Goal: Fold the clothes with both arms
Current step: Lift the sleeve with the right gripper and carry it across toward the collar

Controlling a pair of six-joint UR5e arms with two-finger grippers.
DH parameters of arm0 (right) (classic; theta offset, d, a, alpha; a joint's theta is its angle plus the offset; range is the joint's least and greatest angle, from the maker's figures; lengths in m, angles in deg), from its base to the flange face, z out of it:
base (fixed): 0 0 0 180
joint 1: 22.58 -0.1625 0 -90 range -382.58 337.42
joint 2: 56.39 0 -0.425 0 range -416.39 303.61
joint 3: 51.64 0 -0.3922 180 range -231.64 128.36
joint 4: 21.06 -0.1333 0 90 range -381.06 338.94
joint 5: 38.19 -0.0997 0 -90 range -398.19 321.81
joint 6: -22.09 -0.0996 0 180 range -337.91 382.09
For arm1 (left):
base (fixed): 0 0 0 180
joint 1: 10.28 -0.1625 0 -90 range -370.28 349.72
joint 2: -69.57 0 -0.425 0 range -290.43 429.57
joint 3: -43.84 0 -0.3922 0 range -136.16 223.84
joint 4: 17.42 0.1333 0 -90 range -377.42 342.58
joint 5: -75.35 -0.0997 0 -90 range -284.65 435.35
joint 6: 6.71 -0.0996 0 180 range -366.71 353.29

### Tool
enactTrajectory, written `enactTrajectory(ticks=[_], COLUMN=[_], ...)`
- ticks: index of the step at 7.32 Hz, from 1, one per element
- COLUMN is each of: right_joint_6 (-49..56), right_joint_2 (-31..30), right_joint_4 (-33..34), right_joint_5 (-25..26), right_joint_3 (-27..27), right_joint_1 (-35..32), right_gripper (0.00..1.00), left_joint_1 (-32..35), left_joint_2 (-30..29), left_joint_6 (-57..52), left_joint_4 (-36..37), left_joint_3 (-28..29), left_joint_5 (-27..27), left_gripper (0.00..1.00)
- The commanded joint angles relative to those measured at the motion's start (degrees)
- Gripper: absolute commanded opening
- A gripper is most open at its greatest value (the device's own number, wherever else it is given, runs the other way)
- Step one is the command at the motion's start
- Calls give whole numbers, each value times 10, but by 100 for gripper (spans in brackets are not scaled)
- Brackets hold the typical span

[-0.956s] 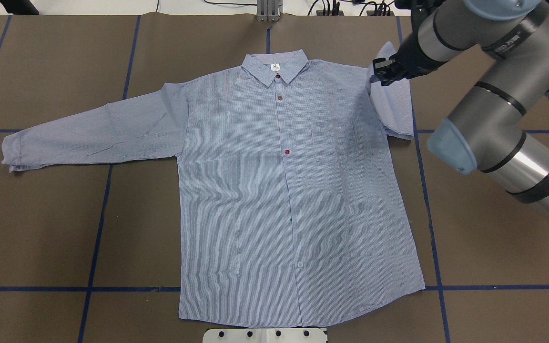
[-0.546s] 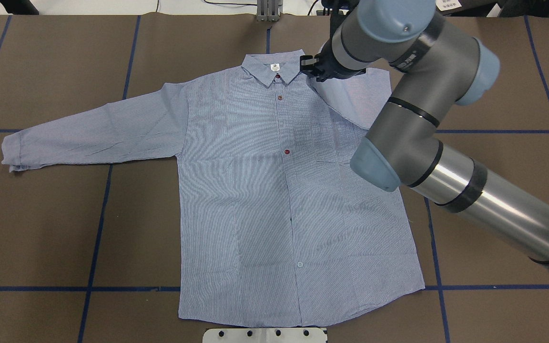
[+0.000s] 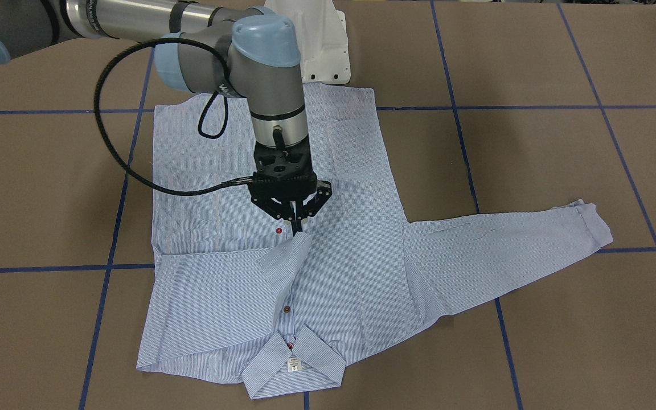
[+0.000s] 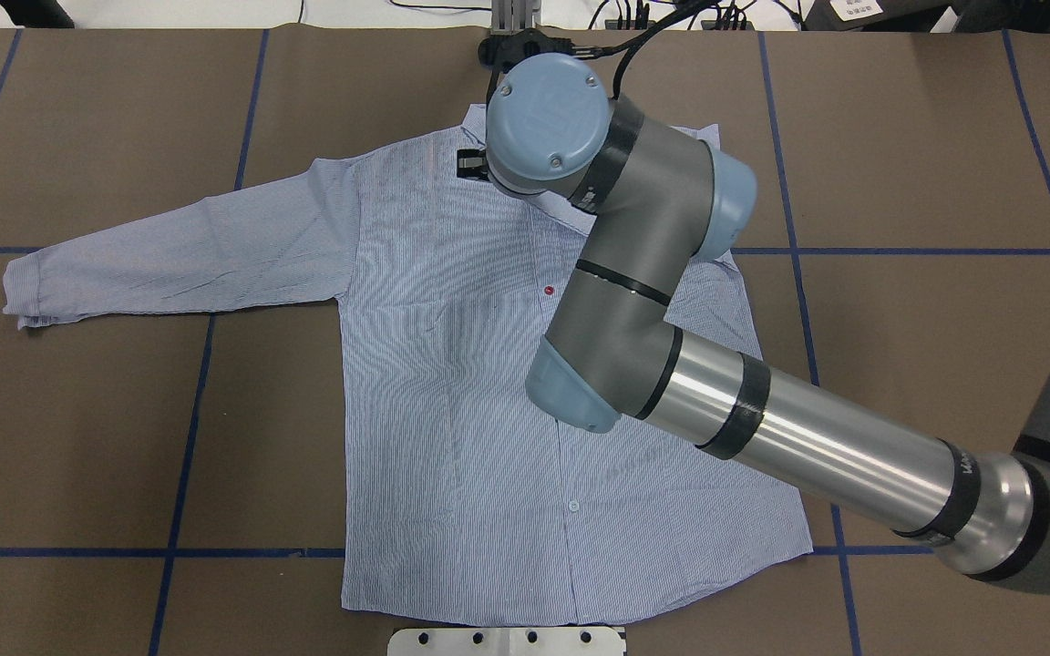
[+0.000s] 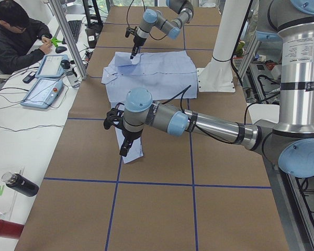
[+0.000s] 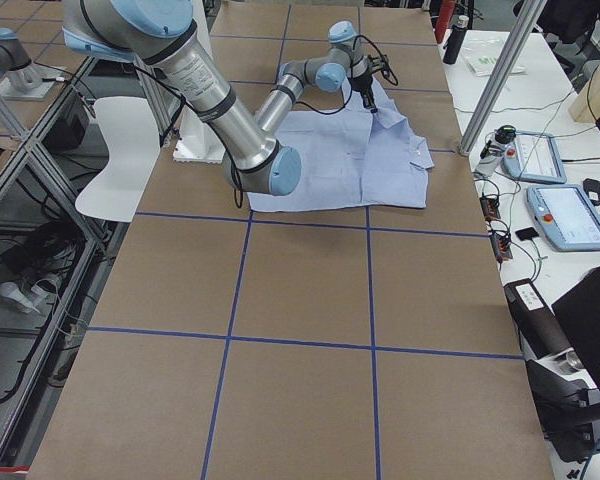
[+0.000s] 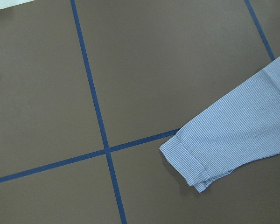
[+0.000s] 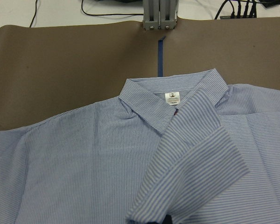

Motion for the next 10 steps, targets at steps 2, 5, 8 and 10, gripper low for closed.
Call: enactTrajectory(ticks=[2,5,8,10], right_joint_6=[-11,-3,38,13], right_joint_2=[99,125,82,15], right_joint_4=[-2,-2,-36,-186], right_joint_5=[63,74,-3,-28], right_joint_3=[-137,-155,-145,-148], right_joint_1=[46,49,4,-7], right_gripper=[98,100,99,99], left_joint_1=[0,0,0,0], left_joint_2=[0,1,1,0], left_joint_6=[2,2,2,2], left_joint_4=[0,0,0,0], left_joint_3=[0,-1,-1,-1], left_joint_5=[0,1,0,1], left_gripper=[100,100,100,100])
